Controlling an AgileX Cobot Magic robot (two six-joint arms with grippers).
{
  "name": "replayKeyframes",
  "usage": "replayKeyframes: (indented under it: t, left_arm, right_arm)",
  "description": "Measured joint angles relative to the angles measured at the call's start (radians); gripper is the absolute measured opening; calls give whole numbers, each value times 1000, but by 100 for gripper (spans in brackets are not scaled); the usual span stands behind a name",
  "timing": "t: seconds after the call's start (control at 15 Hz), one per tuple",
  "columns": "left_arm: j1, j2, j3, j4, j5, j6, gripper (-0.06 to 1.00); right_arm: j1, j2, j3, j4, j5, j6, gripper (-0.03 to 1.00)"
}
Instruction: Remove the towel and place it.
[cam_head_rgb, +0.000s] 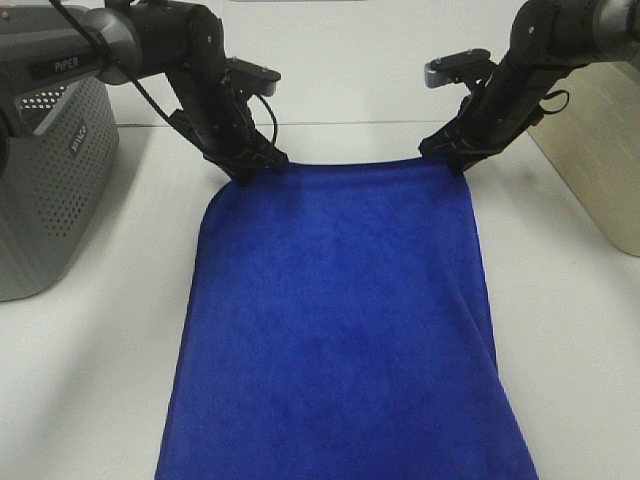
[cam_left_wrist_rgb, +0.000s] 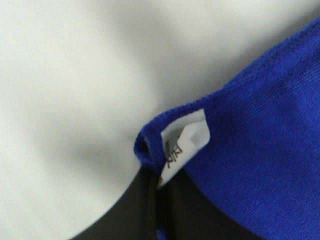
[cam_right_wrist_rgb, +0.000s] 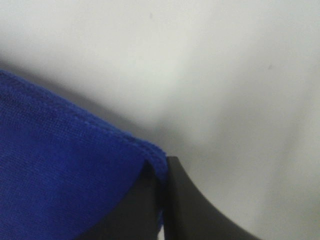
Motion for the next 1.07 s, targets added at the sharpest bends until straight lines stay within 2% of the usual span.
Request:
replayKeyframes:
  t: [0.33,0.47,0.67,1.07]
  left_arm:
    - [0,0,-63,133,-149,-19,1]
    - [0,0,-63,186,-251,-53,1]
    - [15,0,-63,212,-352,-67,1]
    - [46,40,-63,210,-482,-68,1]
  right_arm:
    - [1,0,-47,-2,-170,-102,2]
    - [1,0,-47,-3,-280,-132,2]
    - [1,2,-47,-11,-386,-147,2]
    - [2,44,-47,-12,-498,-147,2]
